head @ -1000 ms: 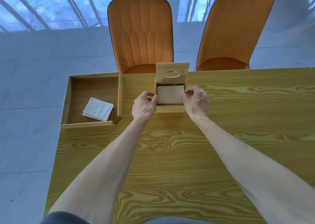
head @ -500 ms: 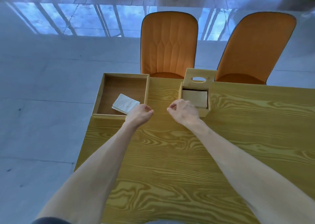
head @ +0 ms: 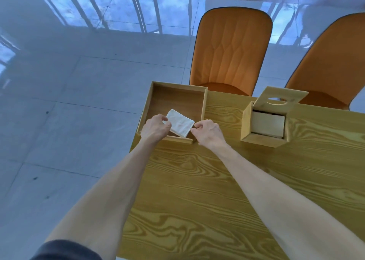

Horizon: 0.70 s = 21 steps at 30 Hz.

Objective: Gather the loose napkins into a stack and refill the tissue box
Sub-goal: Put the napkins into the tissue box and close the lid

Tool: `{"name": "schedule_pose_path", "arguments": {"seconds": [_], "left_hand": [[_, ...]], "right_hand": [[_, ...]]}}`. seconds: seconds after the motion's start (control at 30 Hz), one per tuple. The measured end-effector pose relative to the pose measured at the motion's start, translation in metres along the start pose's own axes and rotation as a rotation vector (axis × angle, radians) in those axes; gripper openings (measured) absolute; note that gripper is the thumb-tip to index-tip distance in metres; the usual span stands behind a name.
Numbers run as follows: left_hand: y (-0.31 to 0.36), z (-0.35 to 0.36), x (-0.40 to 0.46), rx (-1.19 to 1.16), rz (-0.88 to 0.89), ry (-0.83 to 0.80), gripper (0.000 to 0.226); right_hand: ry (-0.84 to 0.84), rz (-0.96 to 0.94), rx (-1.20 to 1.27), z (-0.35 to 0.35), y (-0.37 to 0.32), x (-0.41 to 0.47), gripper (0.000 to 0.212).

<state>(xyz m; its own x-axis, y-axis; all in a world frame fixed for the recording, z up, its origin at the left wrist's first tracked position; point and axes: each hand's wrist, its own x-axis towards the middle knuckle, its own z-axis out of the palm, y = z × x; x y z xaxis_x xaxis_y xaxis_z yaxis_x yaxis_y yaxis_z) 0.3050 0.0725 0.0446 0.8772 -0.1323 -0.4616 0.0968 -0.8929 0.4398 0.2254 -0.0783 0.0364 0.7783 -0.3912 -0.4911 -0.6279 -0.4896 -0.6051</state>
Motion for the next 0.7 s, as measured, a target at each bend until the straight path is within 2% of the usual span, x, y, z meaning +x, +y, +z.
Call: {"name": "schedule_pose_path", "arguments": {"seconds": [0.1,0.33,0.47,0.7], "left_hand": [[-0.003,0.0,0.015,-0.01,-0.025,-0.014,0.045],[-0.003,0.009,0.034,-0.142,-0.056,-0.057,0.056],[-0.002,0.009,0.04,-0.159,-0.061,-0.034,0.056],[-0.007,0.012,0.056,-0.313,-0.179,-0.124,0.061]], "right_hand": [[-0.04,0.091,0.134,0.008,-0.007,0.01,0.042],[-0.08,0.292,0.458,0.02,-0.016,0.022,0.039],[-0.073,0.33,0.52,0.025,-0.02,0.027,0.04],[-0.06,0.327,0.555,0.028,-0.014,0.032,0.039]]}}
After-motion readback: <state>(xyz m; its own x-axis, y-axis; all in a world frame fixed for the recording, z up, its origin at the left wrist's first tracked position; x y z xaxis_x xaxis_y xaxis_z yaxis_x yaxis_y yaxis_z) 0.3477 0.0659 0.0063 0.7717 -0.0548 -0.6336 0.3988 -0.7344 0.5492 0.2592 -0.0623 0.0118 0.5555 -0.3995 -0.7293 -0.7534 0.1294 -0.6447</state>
